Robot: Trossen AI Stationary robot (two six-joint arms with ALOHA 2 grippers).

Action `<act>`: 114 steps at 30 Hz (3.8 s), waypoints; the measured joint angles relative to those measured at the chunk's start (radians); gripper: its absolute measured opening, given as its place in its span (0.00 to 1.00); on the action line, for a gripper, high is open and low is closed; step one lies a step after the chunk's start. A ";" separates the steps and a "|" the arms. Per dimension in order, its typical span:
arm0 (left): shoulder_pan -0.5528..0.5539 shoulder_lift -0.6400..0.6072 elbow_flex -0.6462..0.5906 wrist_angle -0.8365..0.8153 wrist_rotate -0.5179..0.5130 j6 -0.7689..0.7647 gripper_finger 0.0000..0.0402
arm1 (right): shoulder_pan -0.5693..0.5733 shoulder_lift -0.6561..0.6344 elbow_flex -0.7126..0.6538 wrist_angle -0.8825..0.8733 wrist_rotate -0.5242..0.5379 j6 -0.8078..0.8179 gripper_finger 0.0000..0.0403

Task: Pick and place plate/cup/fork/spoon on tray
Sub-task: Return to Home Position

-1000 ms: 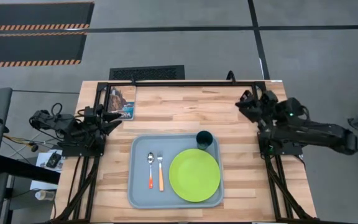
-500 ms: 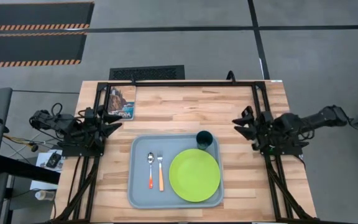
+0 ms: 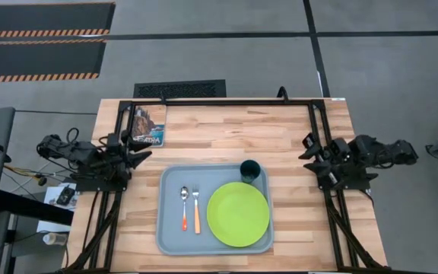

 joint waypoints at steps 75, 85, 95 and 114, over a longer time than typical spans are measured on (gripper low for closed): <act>0.002 0.009 -0.279 0.229 0.603 0.423 0.43 | -0.030 -0.123 -0.195 -0.350 0.156 -0.179 0.39; 0.002 0.016 -0.280 0.232 0.604 0.374 0.43 | -0.030 -0.122 -0.196 -0.350 0.156 -0.179 0.39; 0.002 0.016 -0.282 0.233 0.604 0.369 0.43 | -0.030 -0.122 -0.196 -0.351 0.156 -0.179 0.39; 0.002 0.016 -0.283 0.233 0.605 0.367 0.43 | -0.030 -0.122 -0.196 -0.351 0.156 -0.179 0.39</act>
